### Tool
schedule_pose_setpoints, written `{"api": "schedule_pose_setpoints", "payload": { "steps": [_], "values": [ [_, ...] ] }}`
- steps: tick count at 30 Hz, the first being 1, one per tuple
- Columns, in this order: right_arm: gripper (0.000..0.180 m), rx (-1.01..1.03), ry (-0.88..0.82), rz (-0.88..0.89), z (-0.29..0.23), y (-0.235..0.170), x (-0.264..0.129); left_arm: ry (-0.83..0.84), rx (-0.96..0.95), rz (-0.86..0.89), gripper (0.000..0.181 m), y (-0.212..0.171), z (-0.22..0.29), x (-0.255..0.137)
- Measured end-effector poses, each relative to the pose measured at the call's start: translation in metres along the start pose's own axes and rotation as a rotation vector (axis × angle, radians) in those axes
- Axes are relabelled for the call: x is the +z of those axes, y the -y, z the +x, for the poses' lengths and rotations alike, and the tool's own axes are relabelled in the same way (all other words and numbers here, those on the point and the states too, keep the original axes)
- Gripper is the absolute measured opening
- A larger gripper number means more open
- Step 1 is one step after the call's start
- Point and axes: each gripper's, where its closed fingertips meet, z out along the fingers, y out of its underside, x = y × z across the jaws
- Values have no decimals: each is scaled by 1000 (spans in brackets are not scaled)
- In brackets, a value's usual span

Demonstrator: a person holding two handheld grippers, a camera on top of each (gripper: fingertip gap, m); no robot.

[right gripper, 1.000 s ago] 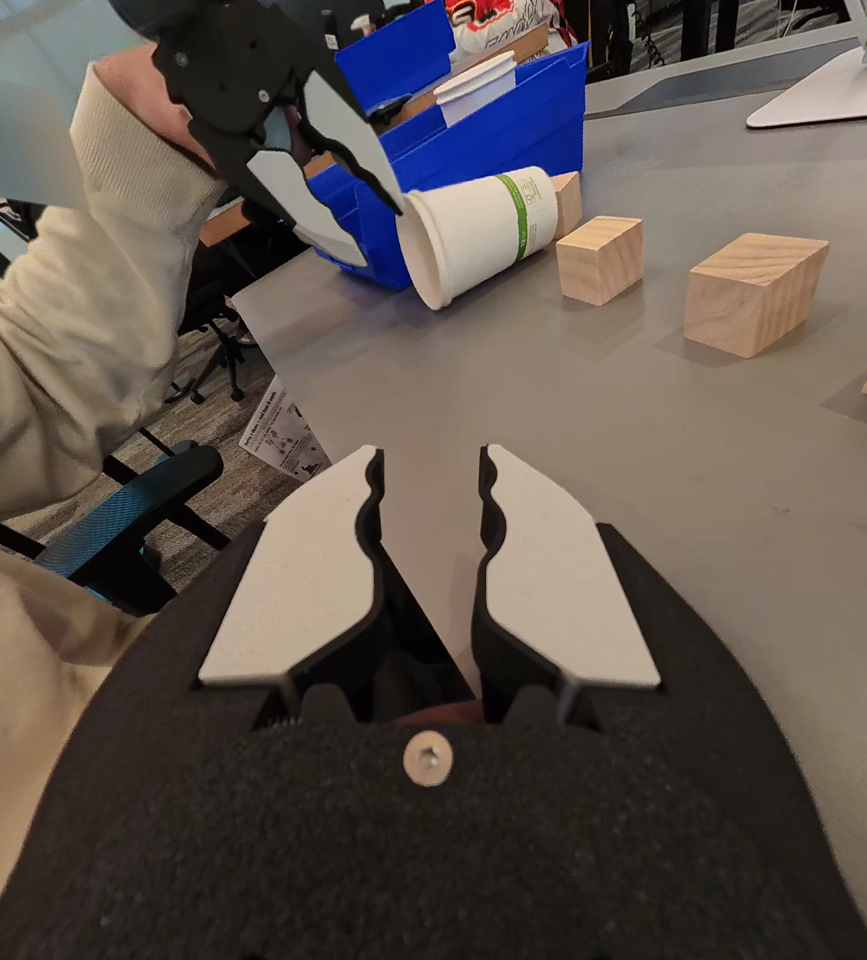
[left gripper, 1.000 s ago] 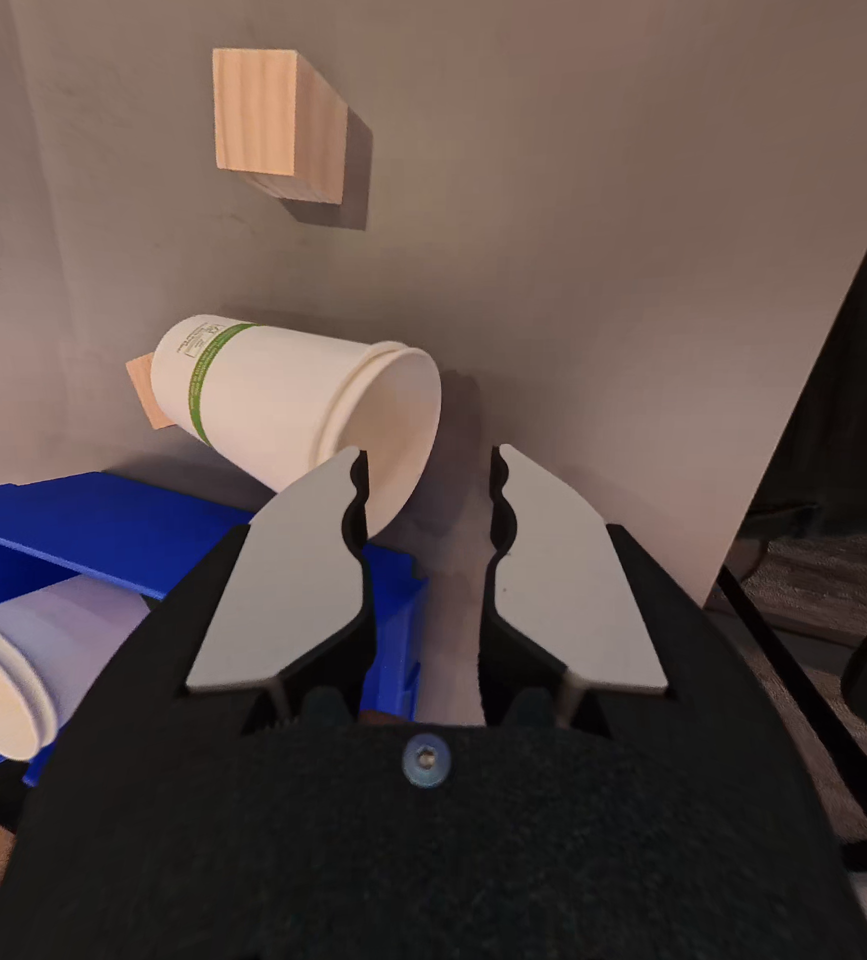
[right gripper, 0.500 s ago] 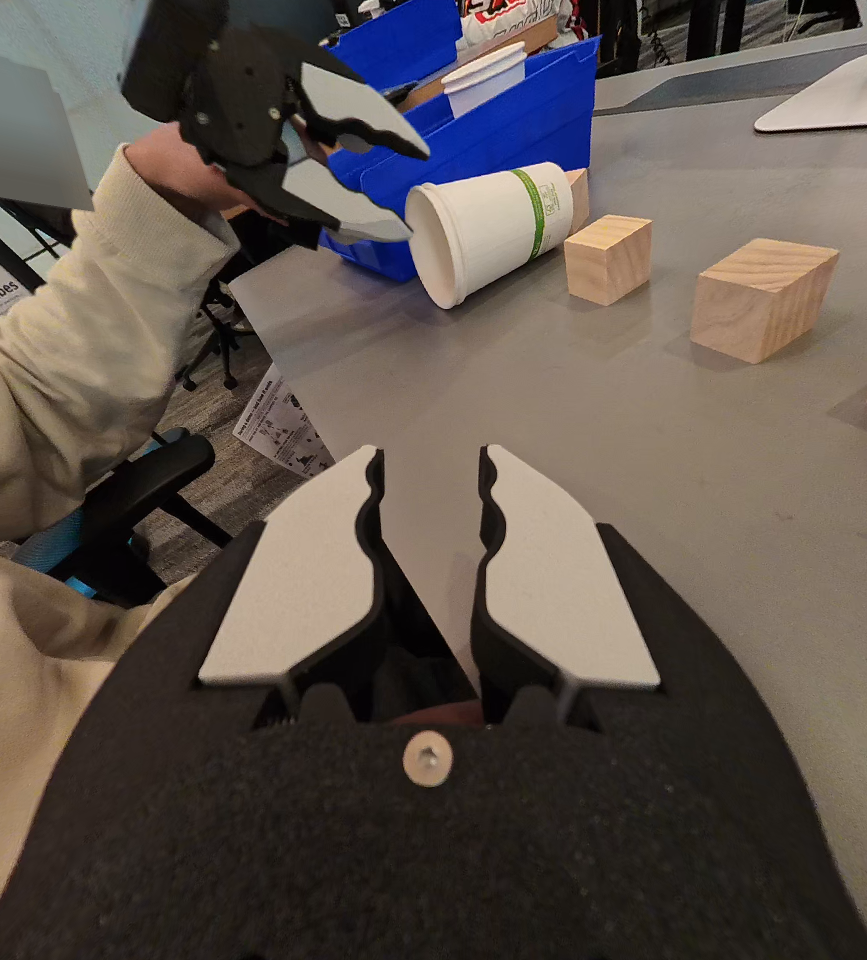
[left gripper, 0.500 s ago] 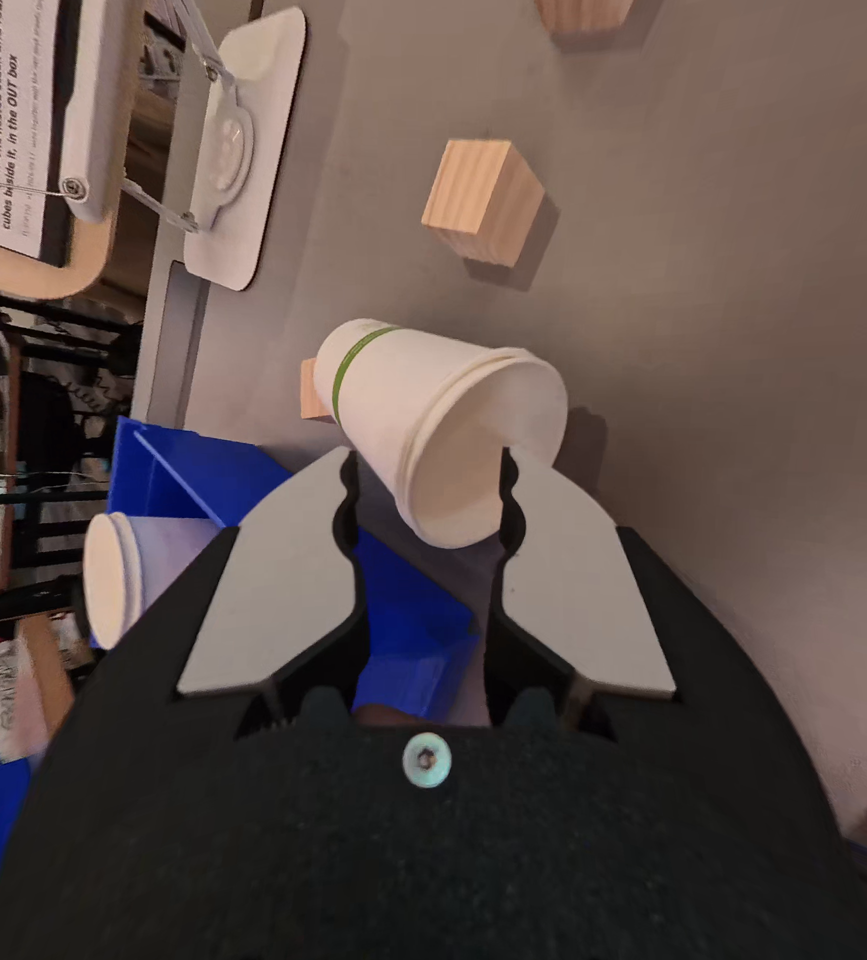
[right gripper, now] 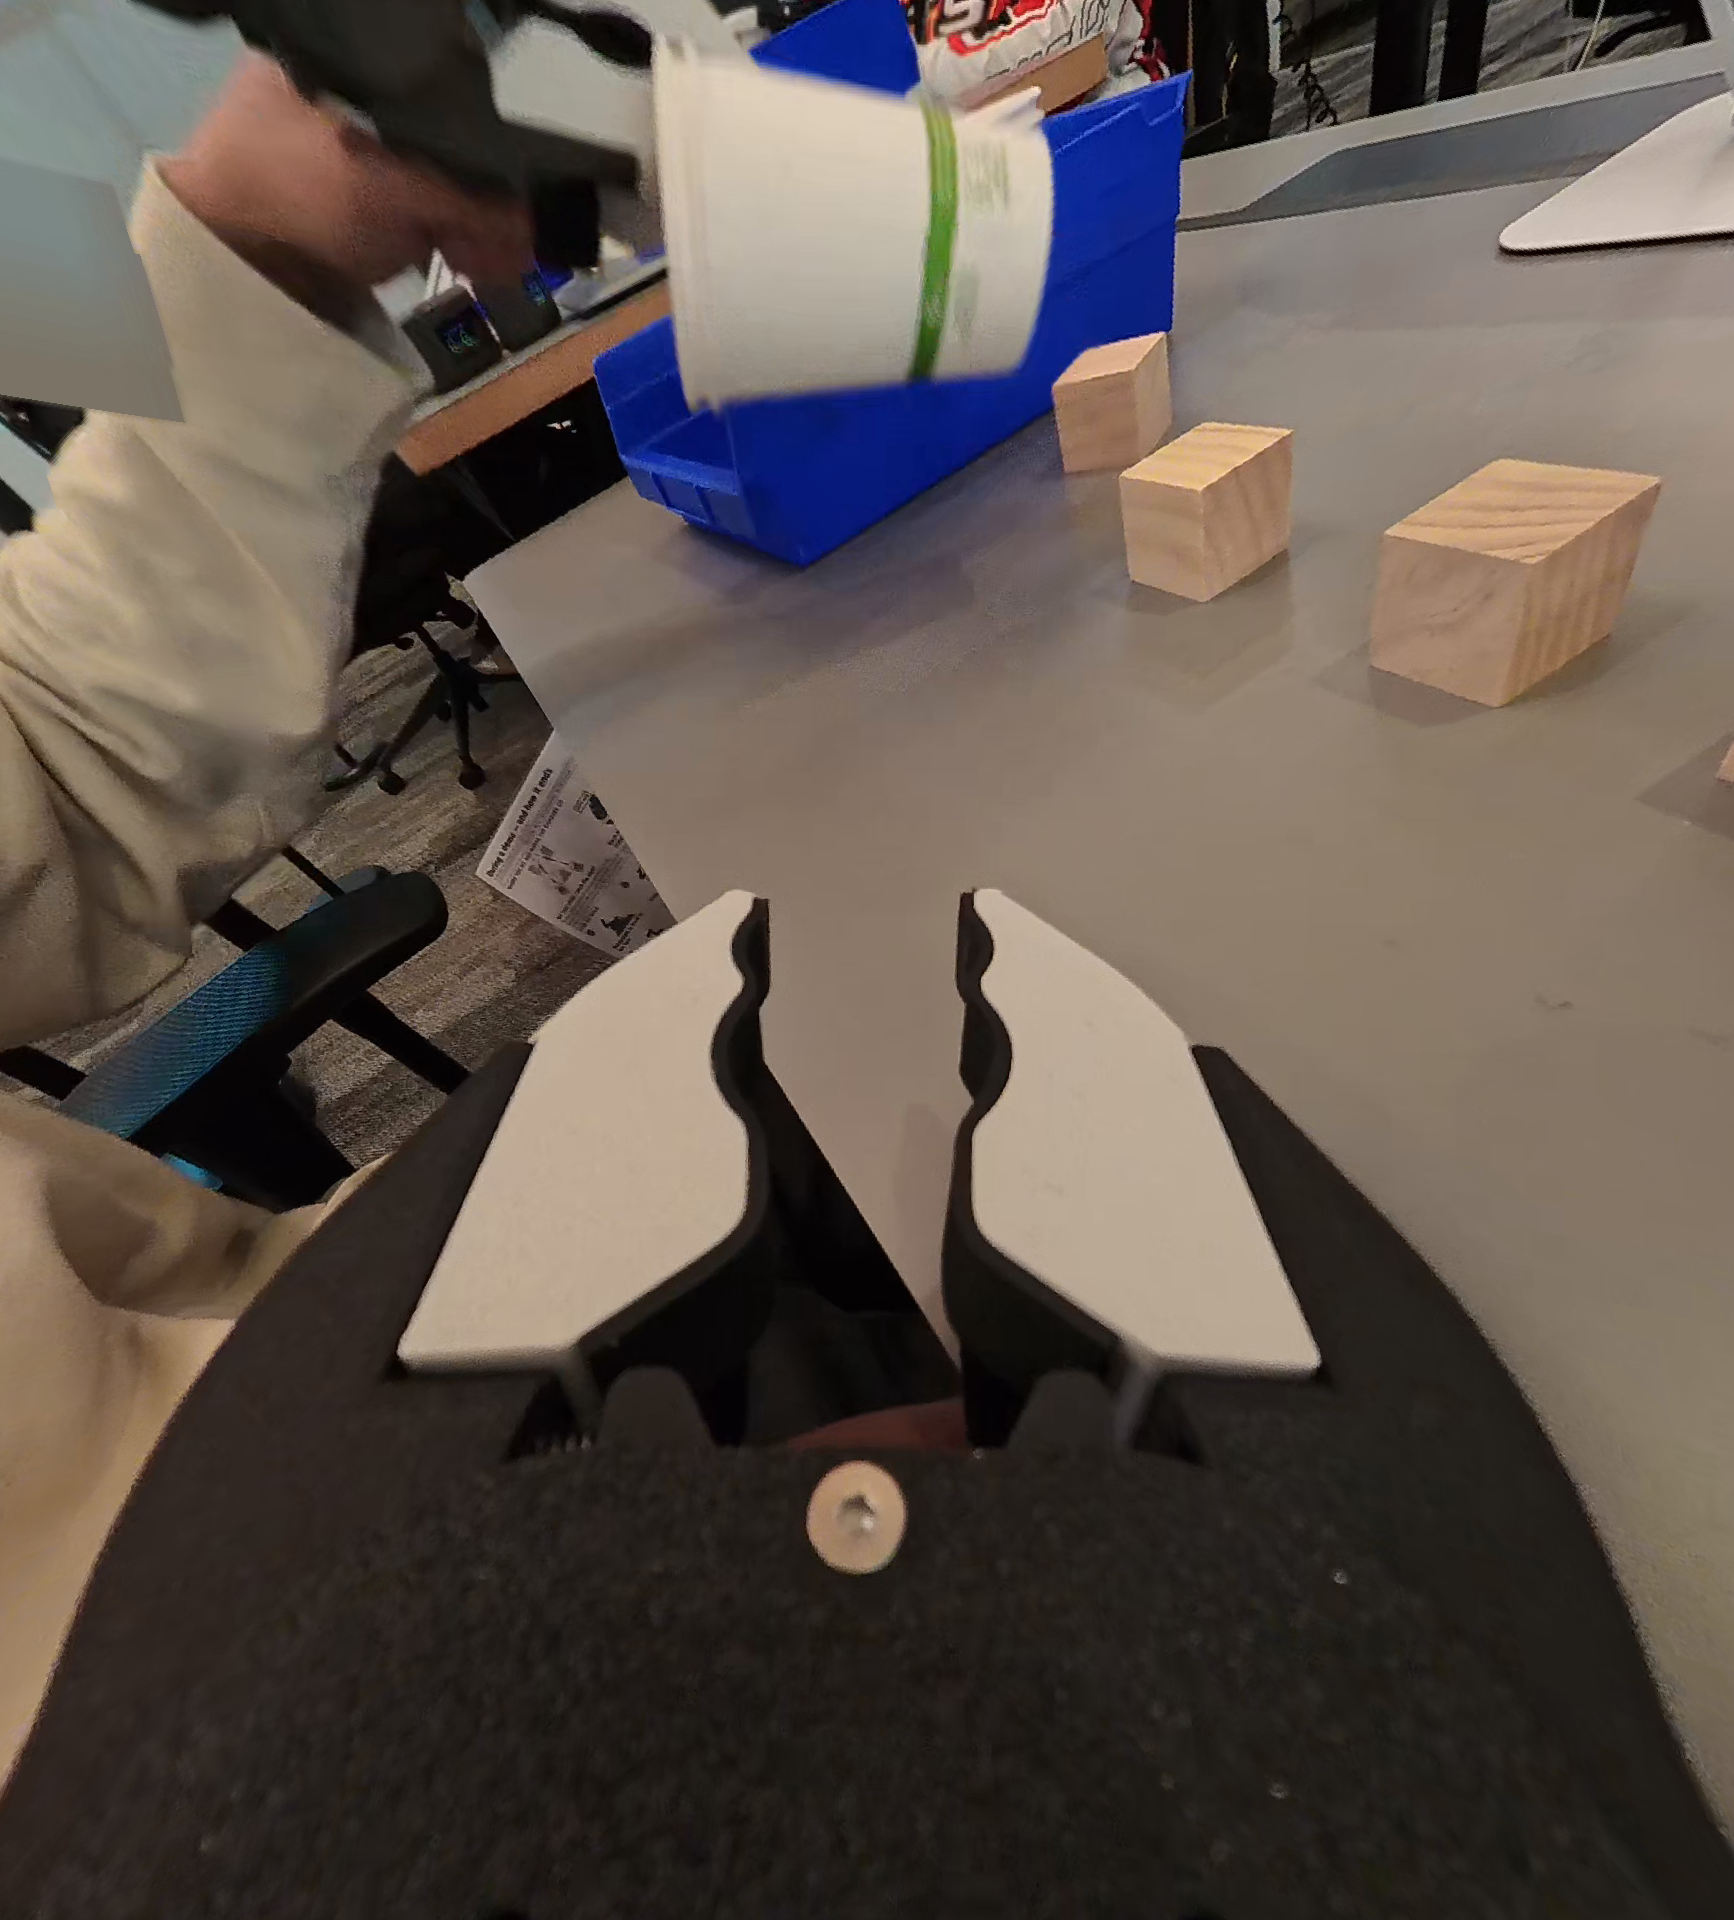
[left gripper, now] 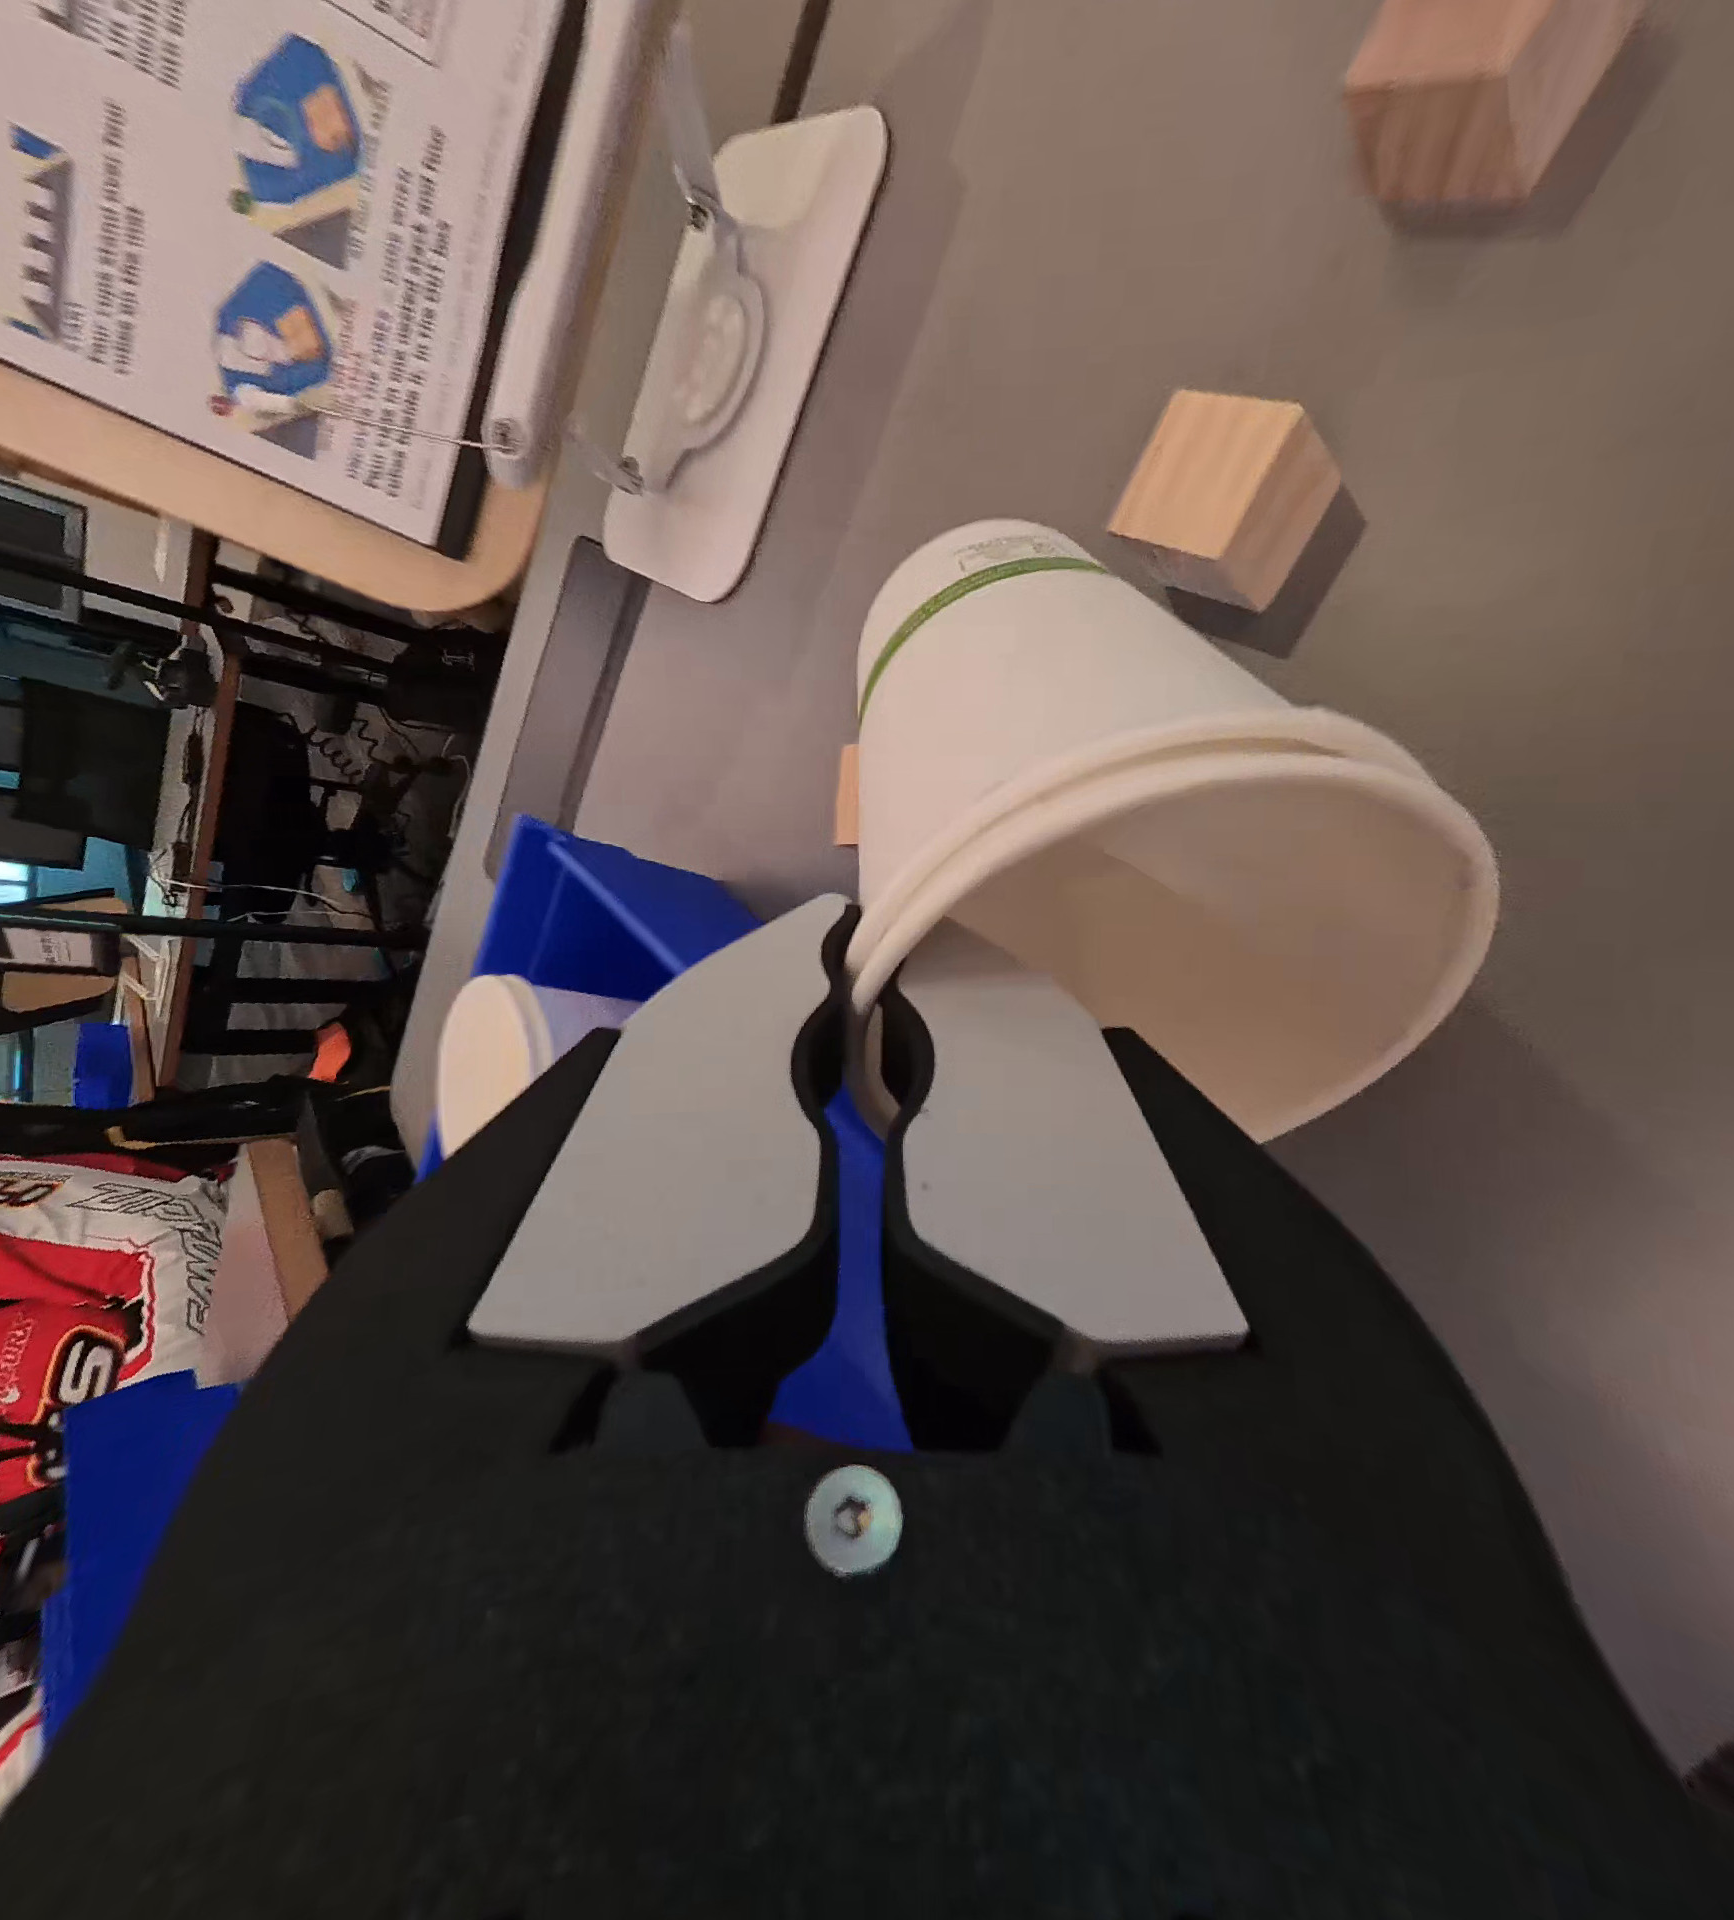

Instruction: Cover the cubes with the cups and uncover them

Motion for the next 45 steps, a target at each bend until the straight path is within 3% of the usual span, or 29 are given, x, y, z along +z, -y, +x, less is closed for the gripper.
{"api": "schedule_pose_setpoints", "payload": {
  "steps": [6,10,12,16,23,28,32,35,41,45],
  "values": [
    [34,-7,9,-13,-2,-1,3,-21,-63,-159,1,-27,-125,-32],
    [34,-10,18,-21,-3,-2,5,-230,-270,-363,1,-78,-189,-11],
    [34,-5,22,-21,-2,-1,6,-333,-364,-466,1,-102,-205,3],
    [34,1,27,-32,0,-4,8,-377,-459,-612,1,-138,-230,34],
    [34,33,31,-28,5,-7,6,-509,-496,-744,1,-166,-204,79],
    [34,48,28,-25,8,-8,5,-506,-518,-727,9,-175,-198,103],
    [34,51,31,-25,8,-8,5,-466,-469,-684,37,-170,-203,99],
    [33,38,29,-22,6,-7,5,-376,-476,-550,41,-147,-221,87],
    [33,2,-9,12,8,3,-1,75,-631,-18,42,-73,-231,25],
    [33,-2,-36,32,10,5,-4,304,-787,115,46,-62,-170,-23]
  ]
}}
